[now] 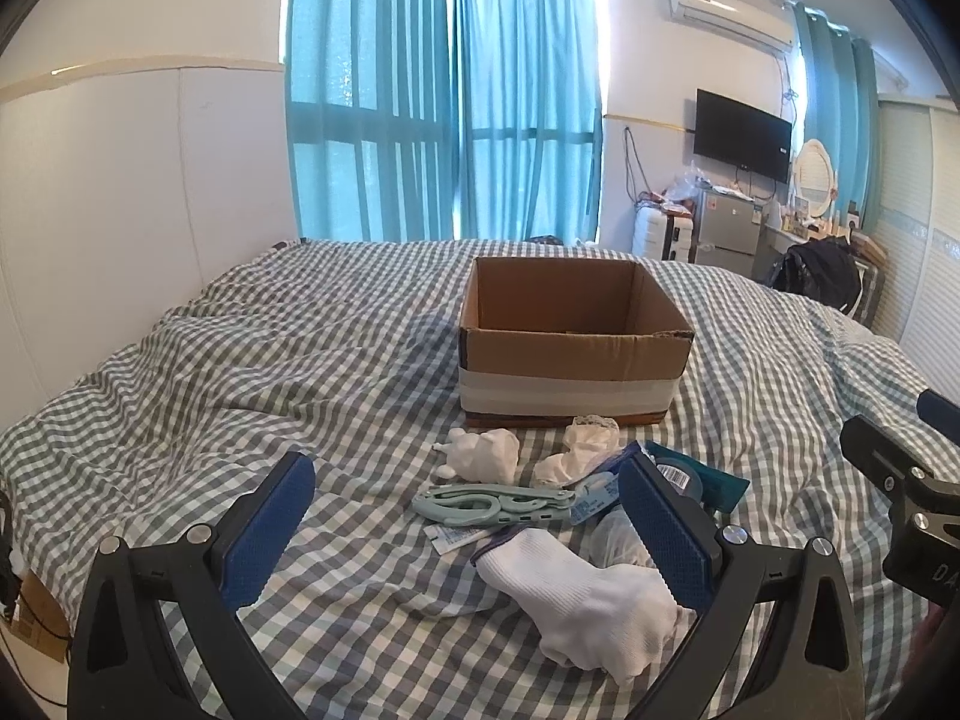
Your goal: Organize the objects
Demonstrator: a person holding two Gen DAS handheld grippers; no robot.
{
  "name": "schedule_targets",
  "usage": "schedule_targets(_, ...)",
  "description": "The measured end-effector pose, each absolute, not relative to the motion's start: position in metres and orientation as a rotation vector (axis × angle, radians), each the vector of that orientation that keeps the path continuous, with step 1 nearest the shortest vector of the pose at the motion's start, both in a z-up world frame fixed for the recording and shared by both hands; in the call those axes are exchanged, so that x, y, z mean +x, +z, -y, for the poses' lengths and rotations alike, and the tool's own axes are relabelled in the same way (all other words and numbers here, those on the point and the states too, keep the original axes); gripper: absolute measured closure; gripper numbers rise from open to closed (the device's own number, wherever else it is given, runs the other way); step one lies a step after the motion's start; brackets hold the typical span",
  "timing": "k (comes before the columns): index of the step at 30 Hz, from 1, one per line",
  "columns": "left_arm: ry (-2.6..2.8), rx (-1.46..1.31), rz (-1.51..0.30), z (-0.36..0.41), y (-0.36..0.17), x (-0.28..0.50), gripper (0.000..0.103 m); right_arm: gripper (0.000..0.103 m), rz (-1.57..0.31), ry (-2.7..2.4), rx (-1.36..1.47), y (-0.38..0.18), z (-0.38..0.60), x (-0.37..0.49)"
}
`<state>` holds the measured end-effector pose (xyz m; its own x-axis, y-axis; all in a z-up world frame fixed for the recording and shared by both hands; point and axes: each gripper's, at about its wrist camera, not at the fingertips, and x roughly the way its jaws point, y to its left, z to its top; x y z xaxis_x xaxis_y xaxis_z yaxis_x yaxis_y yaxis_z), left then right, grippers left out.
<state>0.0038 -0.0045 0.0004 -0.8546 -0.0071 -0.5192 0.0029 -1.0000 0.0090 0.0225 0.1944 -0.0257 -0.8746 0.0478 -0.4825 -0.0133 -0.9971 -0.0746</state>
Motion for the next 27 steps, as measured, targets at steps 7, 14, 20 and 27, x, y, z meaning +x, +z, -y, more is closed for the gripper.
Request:
schedule_targets(7,-3.023,0.807,0.013,0.0048,0.0031,0.0063,0.0,0.0,0.106,3.011,-0.767,-0.0248,-0.1955,0.0242)
schedule_targets(14,-3.001,0.799,0.008,0.0059,0.0007,0.0062,0.0,0.0,0.103,3.014,-0.772,-0.0245,-0.1949,0.0245)
schedule_targets(20,-3.005,0.781,0.004,0.0071,0.0012,0.0079,0.0,0.0,0.099,3.021,-0.777,-0.0252,-0.1936,0.0251)
schedule_targets(27,-3.013,0.797,-0.054,0.0119,-0.0001,0.0069,0.0,0.0,0.1,3.022,-0.785,-0.0259,-0.1929,0.0248)
